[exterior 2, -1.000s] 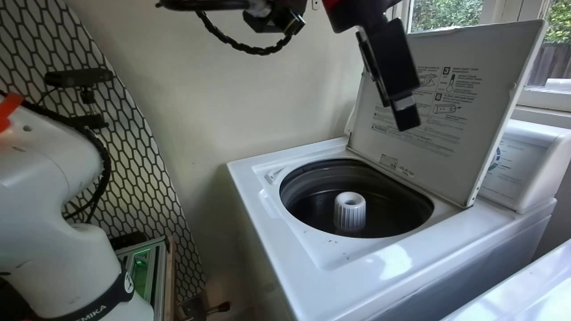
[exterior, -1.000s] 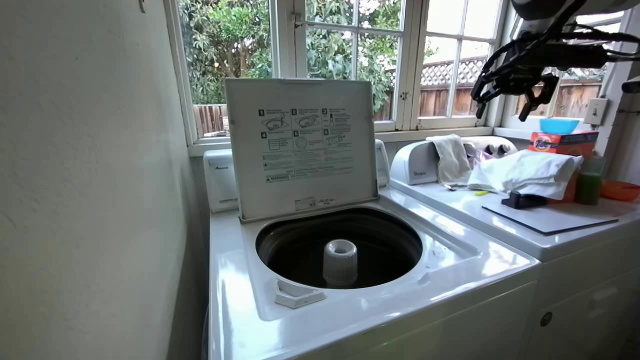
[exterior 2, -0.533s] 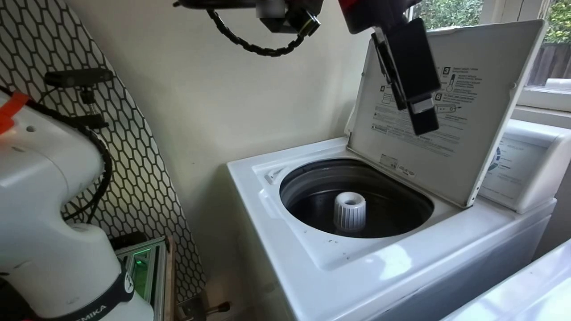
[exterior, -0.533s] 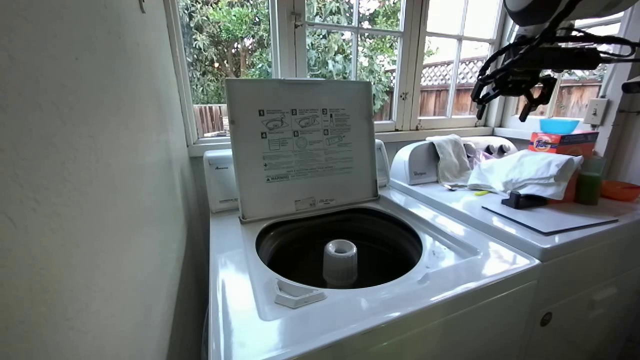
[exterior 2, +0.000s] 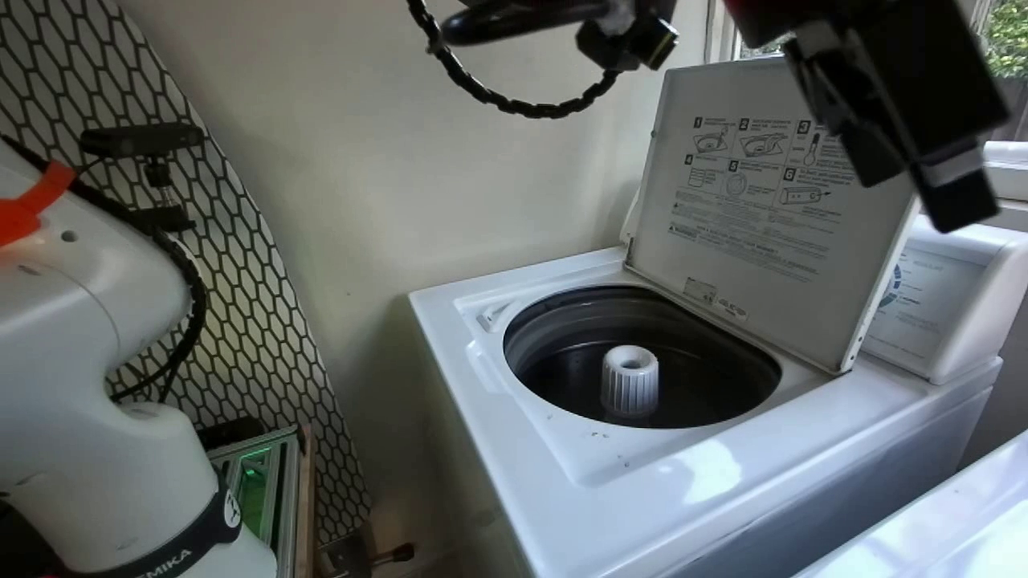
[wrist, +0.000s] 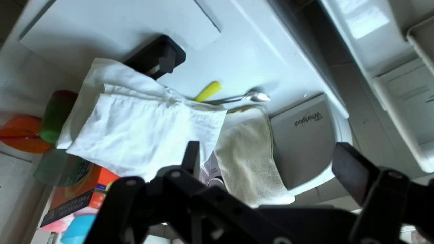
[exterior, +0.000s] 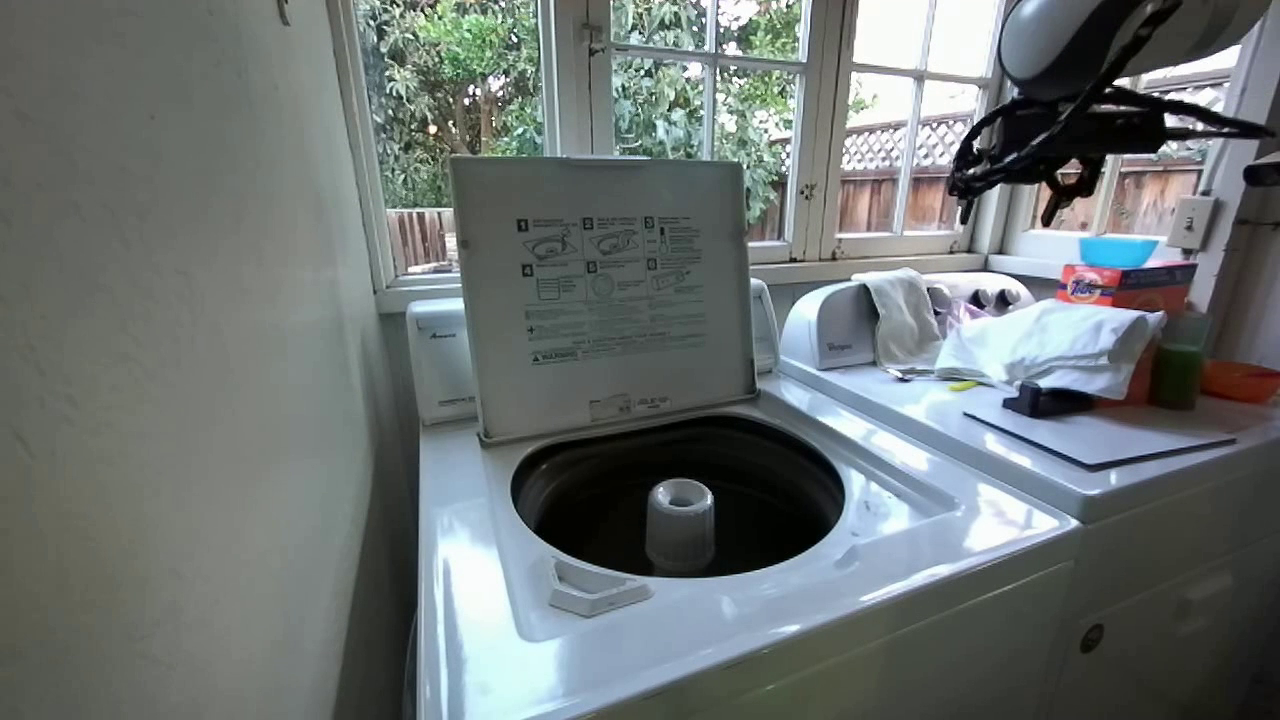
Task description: Remove the smaller white towel from the top of the right washing machine
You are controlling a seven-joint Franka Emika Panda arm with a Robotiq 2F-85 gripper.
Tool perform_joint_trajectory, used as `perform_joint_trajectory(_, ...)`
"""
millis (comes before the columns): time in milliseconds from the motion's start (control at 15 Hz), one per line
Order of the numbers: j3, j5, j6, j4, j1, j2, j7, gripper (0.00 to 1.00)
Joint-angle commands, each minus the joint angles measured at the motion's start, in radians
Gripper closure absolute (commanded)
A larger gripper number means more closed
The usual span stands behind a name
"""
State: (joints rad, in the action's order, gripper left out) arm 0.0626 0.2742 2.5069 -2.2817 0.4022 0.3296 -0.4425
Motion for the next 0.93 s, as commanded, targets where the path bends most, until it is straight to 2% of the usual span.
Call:
perform_joint_trajectory(0, 0.004, 0.104, 0.082, 0.129, 0.03, -0.164, -0.086, 0.0)
perform_joint_trajectory(333, 0.065, 0.167, 0.114, 0.294, -0.018, -0.326, -0.075, 0.0)
perform_joint_trajectory(467, 0.093, 0.168, 0.099, 0.368, -0.045, -0.393, -0.056, 0.0)
perform_joint_trajectory(533, 0.104, 0.147, 0.032, 0.402, -0.063, -0.411, -0.059, 0.0)
perform_joint_trajectory(600, 0.121, 0.137, 0.09, 0.322, -0.073, -0.35, -0.046, 0.0)
perform_joint_trajectory(867, 0.142, 0.132, 0.069, 0.387, -0.096, -0.41, -0.042, 0.0)
